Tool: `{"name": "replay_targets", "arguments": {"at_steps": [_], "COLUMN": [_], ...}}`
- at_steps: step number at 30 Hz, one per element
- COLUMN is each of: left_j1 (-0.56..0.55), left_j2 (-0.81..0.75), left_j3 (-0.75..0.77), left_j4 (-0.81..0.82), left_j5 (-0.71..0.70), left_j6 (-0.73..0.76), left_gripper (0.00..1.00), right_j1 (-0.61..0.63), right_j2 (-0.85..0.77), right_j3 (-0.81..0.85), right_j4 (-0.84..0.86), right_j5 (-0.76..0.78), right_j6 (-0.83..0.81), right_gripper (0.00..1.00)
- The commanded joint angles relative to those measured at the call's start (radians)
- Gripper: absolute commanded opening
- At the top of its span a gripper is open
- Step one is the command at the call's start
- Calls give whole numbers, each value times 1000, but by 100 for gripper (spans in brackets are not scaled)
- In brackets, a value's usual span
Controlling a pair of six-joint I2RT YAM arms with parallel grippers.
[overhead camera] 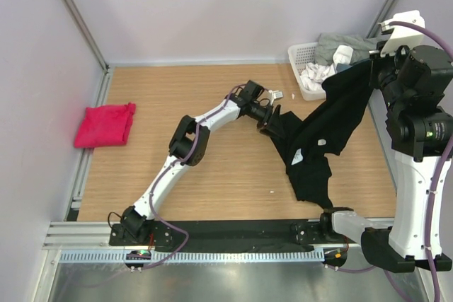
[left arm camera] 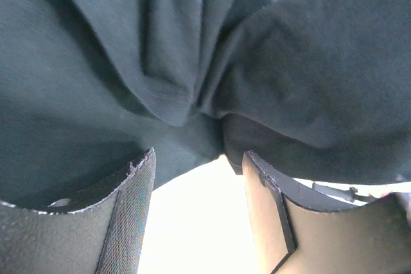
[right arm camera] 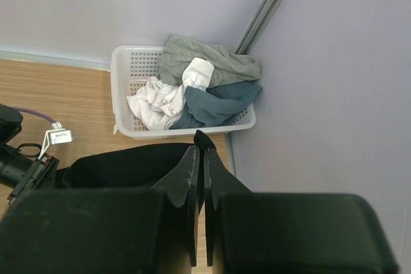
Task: Fold and stack the t-shirts
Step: Flatten the tshirt out
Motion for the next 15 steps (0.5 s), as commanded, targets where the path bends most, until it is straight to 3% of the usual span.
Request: {"name": "replay_targets", "arguments": {"at_steps": [1,6,15], "left_j1": [-4,-16,-53], "left_j2": [39,79,85], "left_j3": [66,104,110], "left_j4": [-9,32,89], "left_j5": [-26,-31,-23], "left_j6": [36,24,-15], "left_gripper": [58,57,46], "right_j1": [-7,-9,-49], "right_j2": [-4,2,-8], "right_j3": [1,-3,-16], "right_j4": [57,56,45], "right_j5": [-1,-10,-18], "right_j6": [12,19,27], "right_gripper": [1,1,1]}}
